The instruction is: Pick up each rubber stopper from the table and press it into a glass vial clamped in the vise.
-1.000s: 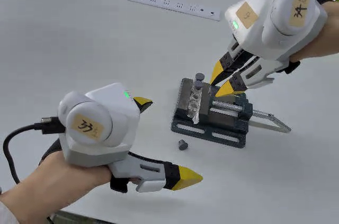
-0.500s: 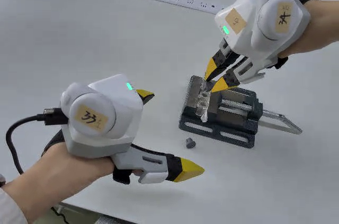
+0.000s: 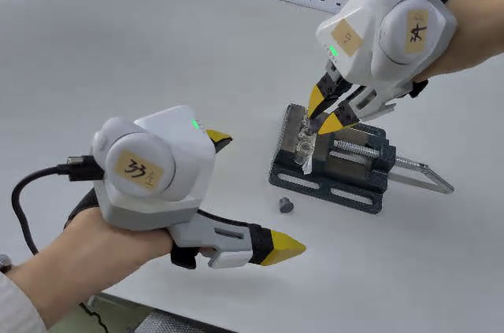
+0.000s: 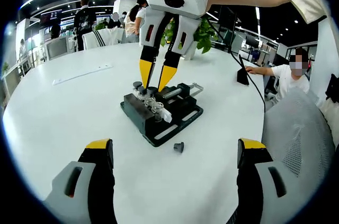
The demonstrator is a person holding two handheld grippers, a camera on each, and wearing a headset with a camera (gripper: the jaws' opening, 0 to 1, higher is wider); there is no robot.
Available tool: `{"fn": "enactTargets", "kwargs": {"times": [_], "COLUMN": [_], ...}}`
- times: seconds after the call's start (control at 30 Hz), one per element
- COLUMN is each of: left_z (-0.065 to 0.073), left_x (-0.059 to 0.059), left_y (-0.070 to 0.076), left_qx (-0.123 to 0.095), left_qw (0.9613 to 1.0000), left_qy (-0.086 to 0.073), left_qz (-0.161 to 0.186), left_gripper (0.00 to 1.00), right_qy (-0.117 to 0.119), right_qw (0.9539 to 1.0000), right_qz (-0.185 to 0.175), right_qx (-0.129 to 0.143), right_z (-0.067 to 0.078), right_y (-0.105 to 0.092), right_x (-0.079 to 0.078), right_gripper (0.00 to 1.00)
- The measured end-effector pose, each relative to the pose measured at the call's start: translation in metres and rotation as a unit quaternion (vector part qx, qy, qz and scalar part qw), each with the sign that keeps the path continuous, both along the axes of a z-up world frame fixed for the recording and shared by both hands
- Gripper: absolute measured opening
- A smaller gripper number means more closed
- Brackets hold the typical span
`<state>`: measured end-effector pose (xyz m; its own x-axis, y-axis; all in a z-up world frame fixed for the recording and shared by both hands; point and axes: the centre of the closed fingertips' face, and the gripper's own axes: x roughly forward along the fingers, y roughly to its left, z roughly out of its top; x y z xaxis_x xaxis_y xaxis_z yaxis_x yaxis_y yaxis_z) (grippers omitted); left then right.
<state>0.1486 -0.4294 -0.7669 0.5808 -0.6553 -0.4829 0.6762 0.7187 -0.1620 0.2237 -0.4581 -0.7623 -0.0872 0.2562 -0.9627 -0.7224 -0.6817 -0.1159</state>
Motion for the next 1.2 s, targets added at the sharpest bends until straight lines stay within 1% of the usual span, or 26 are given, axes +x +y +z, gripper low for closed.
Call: {"fn": "enactTargets", "kwargs": {"times": [0.27, 0.33, 0.43, 0.73, 1.2], "left_z": [-0.0024, -0.0019, -0.003, -0.0032, -0.0038], "left_x": [0.0006, 0.0009, 0.0015, 0.0016, 0.0013], "left_y": [0.0006, 0.0003, 0.0015, 0.001, 0.003], "left_qx": [0.0, -0.001, -0.001, -0.003, -0.007], "left_qw": [1.0, 1.0, 1.0, 1.0, 0.9999], "left_qy": [0.002, 0.002, 0.004, 0.006, 0.006], "left_qz": [0.001, 0.002, 0.002, 0.003, 0.006], "left_gripper": [0.97, 0.97, 0.97, 0.97, 0.96], "right_qy": [0.0, -0.005, 0.0, -0.001, 0.001], "right_qw": [1.0, 0.9999, 1.0, 0.9999, 0.9999], "right_qz": [0.005, 0.009, 0.005, 0.009, 0.004], "right_qx": [-0.003, -0.006, -0.006, -0.01, -0.011], "right_z": [-0.0018, -0.003, -0.0035, -0.0039, -0.0059], "right_y": [-0.0001, -0.0005, -0.0005, 0.0005, 0.0042], "right_x": [-0.002, -0.0008, -0.0008, 0.002, 0.0032], "right_gripper": [0.05, 0.05, 0.05, 0.05, 0.05]}}
